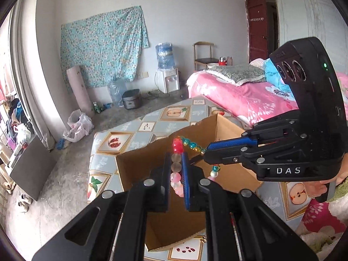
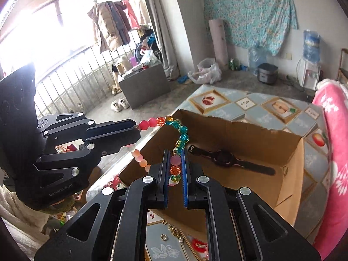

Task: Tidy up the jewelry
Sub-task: 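Lower the bracelet into the box and open the left tool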

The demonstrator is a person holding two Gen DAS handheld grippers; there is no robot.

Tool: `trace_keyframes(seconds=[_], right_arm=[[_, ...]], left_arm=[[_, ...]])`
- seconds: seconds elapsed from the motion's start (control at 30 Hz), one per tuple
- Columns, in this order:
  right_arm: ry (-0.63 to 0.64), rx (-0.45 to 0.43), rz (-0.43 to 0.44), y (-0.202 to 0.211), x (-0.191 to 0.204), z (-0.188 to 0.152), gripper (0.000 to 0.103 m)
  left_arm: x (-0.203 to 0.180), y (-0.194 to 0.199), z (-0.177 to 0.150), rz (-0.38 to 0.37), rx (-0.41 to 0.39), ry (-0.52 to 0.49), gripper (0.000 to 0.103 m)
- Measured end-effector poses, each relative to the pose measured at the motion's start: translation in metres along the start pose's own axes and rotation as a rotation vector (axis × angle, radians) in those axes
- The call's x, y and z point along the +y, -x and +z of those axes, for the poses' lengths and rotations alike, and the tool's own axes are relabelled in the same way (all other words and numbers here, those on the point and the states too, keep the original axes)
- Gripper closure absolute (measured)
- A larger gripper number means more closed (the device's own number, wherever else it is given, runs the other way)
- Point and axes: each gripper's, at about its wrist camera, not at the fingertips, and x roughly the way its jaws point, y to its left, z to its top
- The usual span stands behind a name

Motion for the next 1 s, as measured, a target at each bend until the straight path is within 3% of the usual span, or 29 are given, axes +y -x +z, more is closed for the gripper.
trace_keyframes(seconds=[0.3,0.5,0.57,0.63,0.8,0.87,1.0], right_arm=[[-0.091,0.383,0.081,-0.109,-0.039,-0.003,0.095],[-0.142,0.541,0.081,-0.144,-0.050,-0.015,0.091],[-0.183,0.546,0.090,-0.148,-0.056,-0.014,0.086],[-0.214,0.529,0.105,-0.146,-0.061,-0.011,0.074],[-0.240,0.439,0.103,-0.121,-0.068,-0.003,0.069],[-0.234,0.374,0.093,-0.100,-0.066,0.001,0.065],[-0.174,0.195,0.071,-0.036,-0.053,0.001,0.048]], left_arm=[[0.030,-0.114,-0.031,-0.088,0.340,0.054,0.094],[0.022,-0.136,-0.043,-0.057,0.448,-0.023,0.093],[0.022,-0.136,-0.043,-0.046,0.453,-0.034,0.093],[0.023,-0.133,-0.043,-0.039,0.443,-0.033,0.088],[0.024,-0.108,-0.037,0.012,0.354,-0.037,0.074],[0.026,-0.092,-0.034,0.031,0.303,-0.032,0.066],[0.030,-0.044,-0.033,0.055,0.177,0.016,0.047]])
